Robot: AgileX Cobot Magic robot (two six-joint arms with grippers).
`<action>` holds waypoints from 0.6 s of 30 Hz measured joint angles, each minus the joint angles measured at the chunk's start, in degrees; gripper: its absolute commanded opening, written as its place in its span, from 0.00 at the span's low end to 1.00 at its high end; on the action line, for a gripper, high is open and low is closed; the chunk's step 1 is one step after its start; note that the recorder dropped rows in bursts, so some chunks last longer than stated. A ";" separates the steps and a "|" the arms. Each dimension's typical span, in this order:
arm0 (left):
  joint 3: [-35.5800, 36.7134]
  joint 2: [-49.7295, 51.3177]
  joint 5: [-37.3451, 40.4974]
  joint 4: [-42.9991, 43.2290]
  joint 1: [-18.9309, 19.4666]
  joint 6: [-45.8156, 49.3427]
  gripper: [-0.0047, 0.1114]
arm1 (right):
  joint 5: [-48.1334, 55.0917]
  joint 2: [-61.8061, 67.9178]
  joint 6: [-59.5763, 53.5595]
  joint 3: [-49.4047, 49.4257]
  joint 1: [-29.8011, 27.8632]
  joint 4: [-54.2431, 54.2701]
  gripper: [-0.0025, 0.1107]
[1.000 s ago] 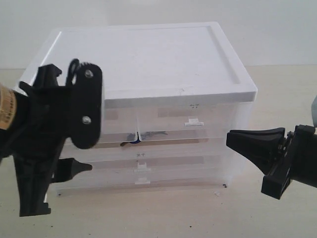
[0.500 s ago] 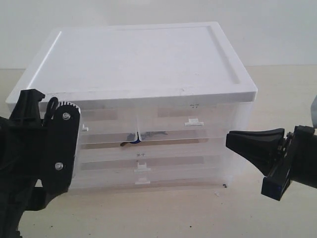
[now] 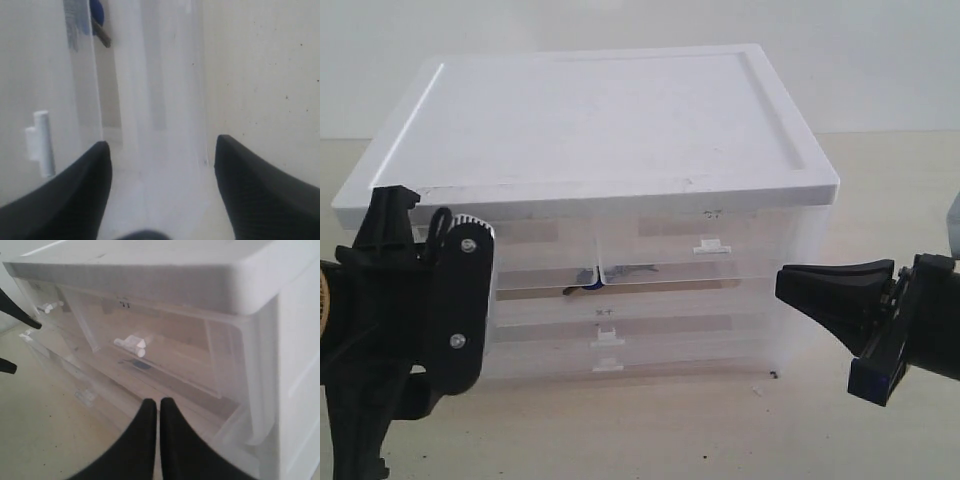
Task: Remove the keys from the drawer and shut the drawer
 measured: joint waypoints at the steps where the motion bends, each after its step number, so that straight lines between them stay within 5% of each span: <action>1: 0.00 0.76 -0.12 0.42 0.00 -0.40 0.53 | 0.00 0.00 0.00 0.00 0.00 0.00 0.02; 8: -0.02 3.46 -2.40 2.72 1.27 -2.47 0.50 | 0.00 0.00 0.00 0.00 0.00 -0.14 0.02; 18: -0.37 3.87 -1.47 1.66 1.40 -1.71 0.17 | 0.00 0.00 0.00 0.00 0.00 -0.34 0.02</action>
